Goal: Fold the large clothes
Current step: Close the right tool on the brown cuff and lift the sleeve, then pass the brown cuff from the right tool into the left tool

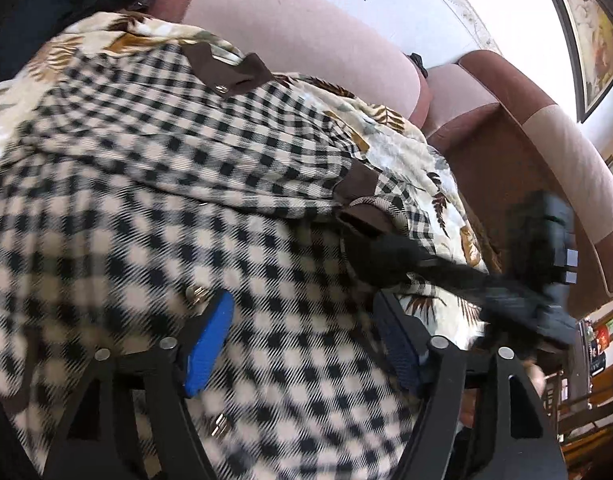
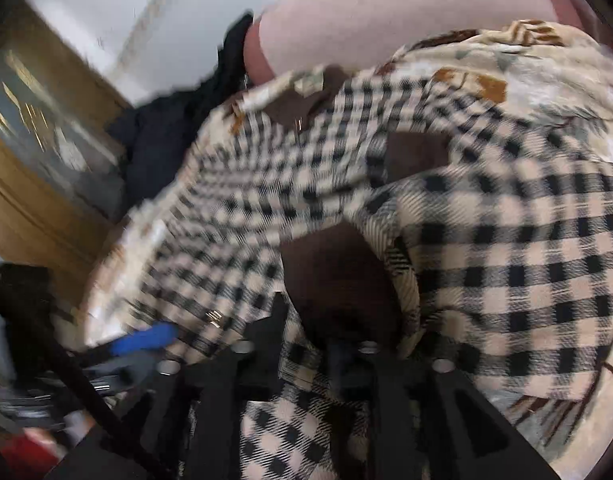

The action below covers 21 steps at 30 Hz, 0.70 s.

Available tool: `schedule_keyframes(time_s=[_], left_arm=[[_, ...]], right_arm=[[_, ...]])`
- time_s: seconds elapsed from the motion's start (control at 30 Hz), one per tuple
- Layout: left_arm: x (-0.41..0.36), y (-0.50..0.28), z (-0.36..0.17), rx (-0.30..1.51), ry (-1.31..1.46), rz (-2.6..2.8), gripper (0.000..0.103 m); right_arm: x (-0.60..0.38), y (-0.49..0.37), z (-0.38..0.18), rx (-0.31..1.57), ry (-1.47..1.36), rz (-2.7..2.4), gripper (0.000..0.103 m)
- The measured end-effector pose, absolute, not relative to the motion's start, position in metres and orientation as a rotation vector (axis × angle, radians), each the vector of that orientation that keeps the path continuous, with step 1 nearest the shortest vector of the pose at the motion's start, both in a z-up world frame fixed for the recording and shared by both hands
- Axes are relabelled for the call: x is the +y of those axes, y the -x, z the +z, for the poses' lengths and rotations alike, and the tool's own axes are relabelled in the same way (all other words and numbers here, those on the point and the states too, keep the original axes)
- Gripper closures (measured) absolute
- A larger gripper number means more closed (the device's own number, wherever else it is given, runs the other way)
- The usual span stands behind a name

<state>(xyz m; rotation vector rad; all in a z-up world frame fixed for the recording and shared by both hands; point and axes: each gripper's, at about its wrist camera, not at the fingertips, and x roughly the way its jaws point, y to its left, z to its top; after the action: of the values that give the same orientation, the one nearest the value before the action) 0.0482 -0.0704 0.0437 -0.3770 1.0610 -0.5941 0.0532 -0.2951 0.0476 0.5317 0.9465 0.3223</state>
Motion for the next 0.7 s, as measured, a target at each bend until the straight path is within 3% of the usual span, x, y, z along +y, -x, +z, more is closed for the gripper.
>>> schedule_keyframes(time_s=[0.37, 0.7], left_arm=[[-0.141, -0.08, 0.027, 1.106, 0.503, -0.772, 0.027], [-0.176, -0.087, 0.018, 1.116, 0.324, -0.692, 0.025]], right_arm=[[-0.382, -0.034, 0.062, 0.836, -0.739, 0.138, 0.059], [-0.385, -0.041, 0.063, 0.844, -0.706, 0.128, 0.059]])
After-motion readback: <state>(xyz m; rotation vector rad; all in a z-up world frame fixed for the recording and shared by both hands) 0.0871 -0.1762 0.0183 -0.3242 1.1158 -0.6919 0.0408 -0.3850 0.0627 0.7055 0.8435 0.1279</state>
